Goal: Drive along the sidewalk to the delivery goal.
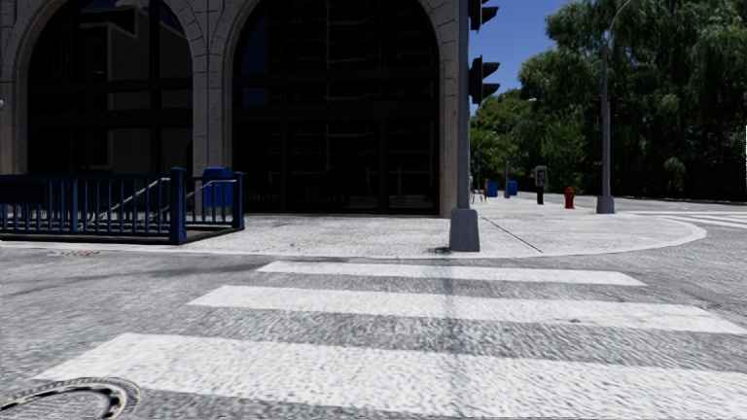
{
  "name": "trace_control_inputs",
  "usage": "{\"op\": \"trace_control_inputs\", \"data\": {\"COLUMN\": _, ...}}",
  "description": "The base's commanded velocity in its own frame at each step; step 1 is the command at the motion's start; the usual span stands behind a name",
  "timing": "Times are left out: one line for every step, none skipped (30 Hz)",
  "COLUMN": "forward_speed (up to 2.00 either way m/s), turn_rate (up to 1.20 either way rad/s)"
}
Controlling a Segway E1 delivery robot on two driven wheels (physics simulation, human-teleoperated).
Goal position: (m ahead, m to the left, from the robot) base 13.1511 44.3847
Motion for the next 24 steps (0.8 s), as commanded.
{"op": "trace_control_inputs", "data": {"forward_speed": 2.0, "turn_rate": 0.0}}
{"op": "trace_control_inputs", "data": {"forward_speed": 2.0, "turn_rate": 0.0}}
{"op": "trace_control_inputs", "data": {"forward_speed": 2.0, "turn_rate": 0.0}}
{"op": "trace_control_inputs", "data": {"forward_speed": 2.0, "turn_rate": 0.0}}
{"op": "trace_control_inputs", "data": {"forward_speed": 2.0, "turn_rate": 0.0}}
{"op": "trace_control_inputs", "data": {"forward_speed": 2.0, "turn_rate": 0.0}}
{"op": "trace_control_inputs", "data": {"forward_speed": 2.0, "turn_rate": 0.0}}
{"op": "trace_control_inputs", "data": {"forward_speed": 2.0, "turn_rate": 0.0}}
{"op": "trace_control_inputs", "data": {"forward_speed": 2.0, "turn_rate": 0.0}}
{"op": "trace_control_inputs", "data": {"forward_speed": 2.0, "turn_rate": 0.0}}
{"op": "trace_control_inputs", "data": {"forward_speed": 2.0, "turn_rate": 0.0}}
{"op": "trace_control_inputs", "data": {"forward_speed": 2.0, "turn_rate": 0.0}}
{"op": "trace_control_inputs", "data": {"forward_speed": 2.0, "turn_rate": 0.0}}
{"op": "trace_control_inputs", "data": {"forward_speed": 2.0, "turn_rate": 0.0}}
{"op": "trace_control_inputs", "data": {"forward_speed": 2.0, "turn_rate": 0.0}}
{"op": "trace_control_inputs", "data": {"forward_speed": 2.0, "turn_rate": 0.0}}
{"op": "trace_control_inputs", "data": {"forward_speed": 2.0, "turn_rate": 0.0}}
{"op": "trace_control_inputs", "data": {"forward_speed": 2.0, "turn_rate": 0.0}}
{"op": "trace_control_inputs", "data": {"forward_speed": 2.0, "turn_rate": 0.0}}
{"op": "trace_control_inputs", "data": {"forward_speed": 2.0, "turn_rate": 0.0}}
{"op": "trace_control_inputs", "data": {"forward_speed": 2.0, "turn_rate": 0.0}}
{"op": "trace_control_inputs", "data": {"forward_speed": 2.0, "turn_rate": 0.0}}
{"op": "trace_control_inputs", "data": {"forward_speed": 2.0, "turn_rate": 0.0}}
{"op": "trace_control_inputs", "data": {"forward_speed": 2.0, "turn_rate": 0.0}}
